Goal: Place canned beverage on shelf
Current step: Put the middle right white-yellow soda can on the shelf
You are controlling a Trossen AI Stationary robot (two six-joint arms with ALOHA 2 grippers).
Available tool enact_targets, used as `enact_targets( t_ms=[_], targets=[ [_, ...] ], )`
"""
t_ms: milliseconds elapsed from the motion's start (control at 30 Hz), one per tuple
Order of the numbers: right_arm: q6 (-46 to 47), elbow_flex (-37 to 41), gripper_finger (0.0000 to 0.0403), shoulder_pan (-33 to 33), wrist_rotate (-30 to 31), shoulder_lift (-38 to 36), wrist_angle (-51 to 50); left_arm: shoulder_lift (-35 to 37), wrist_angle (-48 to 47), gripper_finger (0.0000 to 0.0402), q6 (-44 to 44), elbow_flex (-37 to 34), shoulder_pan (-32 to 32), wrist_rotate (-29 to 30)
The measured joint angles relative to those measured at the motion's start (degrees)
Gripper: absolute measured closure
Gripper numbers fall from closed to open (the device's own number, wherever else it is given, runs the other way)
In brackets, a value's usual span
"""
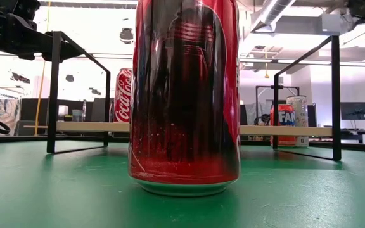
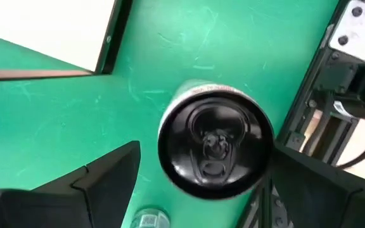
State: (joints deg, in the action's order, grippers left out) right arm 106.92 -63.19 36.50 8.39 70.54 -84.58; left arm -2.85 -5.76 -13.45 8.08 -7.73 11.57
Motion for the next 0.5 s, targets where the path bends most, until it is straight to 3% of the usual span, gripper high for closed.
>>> enact_targets(
  t_ms=[500],
  targets=[
    [-1.98, 2.59, 0.0042, -2.26, -1.23, 0.04, 1.79, 0.02, 0.0, 0.0095, 0.0, 0.0, 0.0, -0.02]
  ],
)
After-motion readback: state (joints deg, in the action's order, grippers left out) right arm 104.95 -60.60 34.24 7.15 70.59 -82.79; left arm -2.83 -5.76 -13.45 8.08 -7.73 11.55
